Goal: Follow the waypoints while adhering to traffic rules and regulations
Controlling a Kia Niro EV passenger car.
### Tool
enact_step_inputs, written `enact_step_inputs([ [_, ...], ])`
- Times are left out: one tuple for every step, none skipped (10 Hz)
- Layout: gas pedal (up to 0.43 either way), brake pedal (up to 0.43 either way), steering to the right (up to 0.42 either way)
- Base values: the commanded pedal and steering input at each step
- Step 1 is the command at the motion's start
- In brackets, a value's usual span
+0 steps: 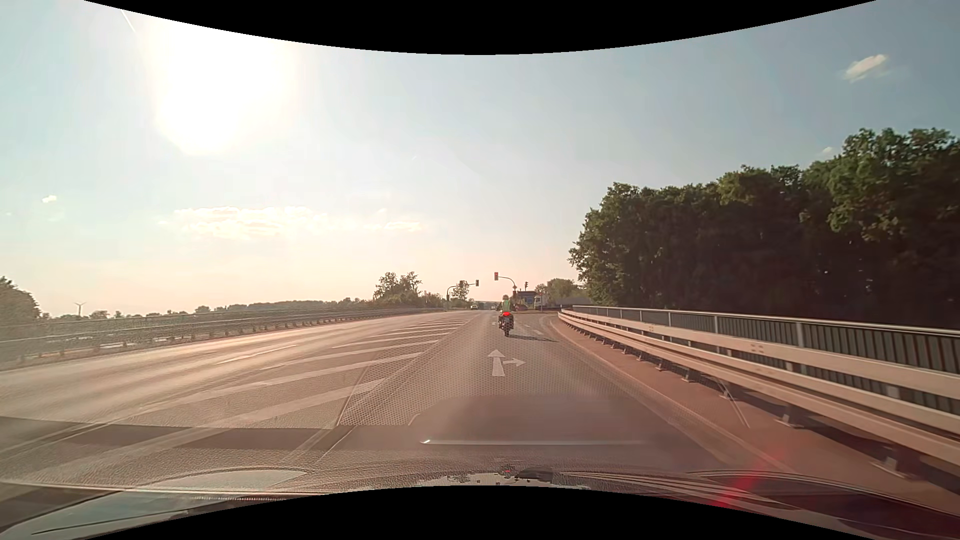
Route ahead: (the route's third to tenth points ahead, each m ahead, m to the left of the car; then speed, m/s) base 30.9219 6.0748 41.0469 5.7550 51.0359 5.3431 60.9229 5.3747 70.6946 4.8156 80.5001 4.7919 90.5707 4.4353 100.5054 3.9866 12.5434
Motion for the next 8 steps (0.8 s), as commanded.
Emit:
enact_step_inputs([
  [0.000, 0.085, 0.003],
  [0.000, 0.091, 0.003],
  [0.000, 0.085, 0.002],
  [0.000, 0.091, 0.000],
  [0.000, 0.091, 0.000],
  [0.000, 0.091, 0.000],
  [0.000, 0.091, 0.000],
  [0.000, 0.091, -0.001],
])
